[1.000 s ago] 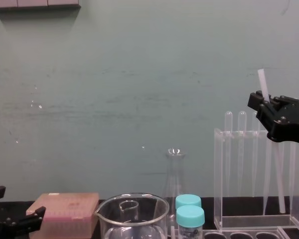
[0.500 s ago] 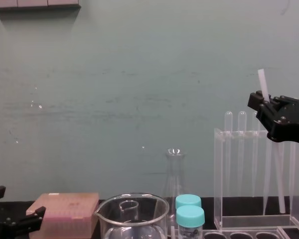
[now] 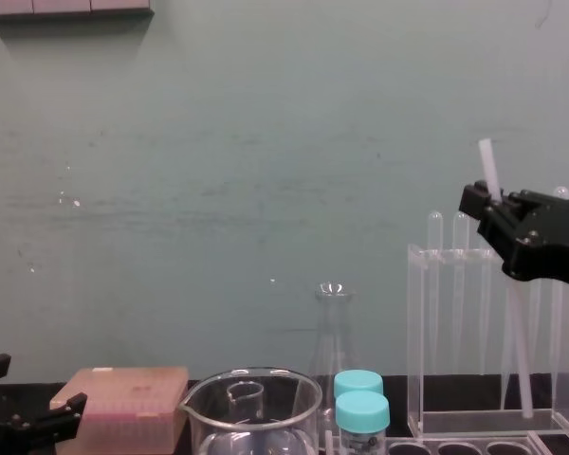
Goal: Pick up the stirring rod with one hand, then place it down.
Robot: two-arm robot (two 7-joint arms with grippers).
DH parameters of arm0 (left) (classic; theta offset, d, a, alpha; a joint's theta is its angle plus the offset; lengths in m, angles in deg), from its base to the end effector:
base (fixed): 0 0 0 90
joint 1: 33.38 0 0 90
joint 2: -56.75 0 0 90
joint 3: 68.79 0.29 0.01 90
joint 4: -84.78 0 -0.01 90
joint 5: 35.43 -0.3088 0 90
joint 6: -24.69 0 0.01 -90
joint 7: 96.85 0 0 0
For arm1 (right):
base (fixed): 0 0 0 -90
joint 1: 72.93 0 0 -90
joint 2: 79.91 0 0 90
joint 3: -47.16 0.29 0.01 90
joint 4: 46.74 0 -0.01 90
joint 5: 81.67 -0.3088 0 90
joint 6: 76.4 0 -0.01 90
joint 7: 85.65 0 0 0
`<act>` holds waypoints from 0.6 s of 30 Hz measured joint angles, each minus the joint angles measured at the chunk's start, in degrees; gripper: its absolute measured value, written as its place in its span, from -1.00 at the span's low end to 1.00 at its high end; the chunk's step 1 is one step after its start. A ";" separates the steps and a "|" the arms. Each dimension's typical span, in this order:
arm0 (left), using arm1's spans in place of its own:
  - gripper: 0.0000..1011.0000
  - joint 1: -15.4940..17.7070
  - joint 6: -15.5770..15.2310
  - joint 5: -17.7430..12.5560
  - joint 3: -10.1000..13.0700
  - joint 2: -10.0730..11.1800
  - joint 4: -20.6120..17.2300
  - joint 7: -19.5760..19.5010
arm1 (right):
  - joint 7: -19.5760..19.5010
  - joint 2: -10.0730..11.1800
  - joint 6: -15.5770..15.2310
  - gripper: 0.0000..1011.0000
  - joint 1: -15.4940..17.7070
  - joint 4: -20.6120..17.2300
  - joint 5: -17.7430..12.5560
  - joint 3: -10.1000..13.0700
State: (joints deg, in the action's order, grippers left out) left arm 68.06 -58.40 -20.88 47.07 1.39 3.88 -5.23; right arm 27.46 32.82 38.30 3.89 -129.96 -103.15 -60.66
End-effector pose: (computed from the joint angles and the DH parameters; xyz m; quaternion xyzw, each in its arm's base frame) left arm 0.3581 0.0827 -0.3022 0.1414 -0.1325 0.5800 0.7913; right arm 0.3804 -0.0385 -0.2658 0.1115 -0.1826 -0.4318 0.8762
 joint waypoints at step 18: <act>0.98 0.00 0.00 0.00 0.00 0.00 0.00 0.00 | 7.10 -1.75 -1.79 -0.86 -2.43 5.83 -1.37 -0.22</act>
State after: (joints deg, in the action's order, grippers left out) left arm 68.06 -58.40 -20.88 47.07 1.39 3.88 -5.23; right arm 34.56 31.07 36.51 1.46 -124.13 -104.52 -60.87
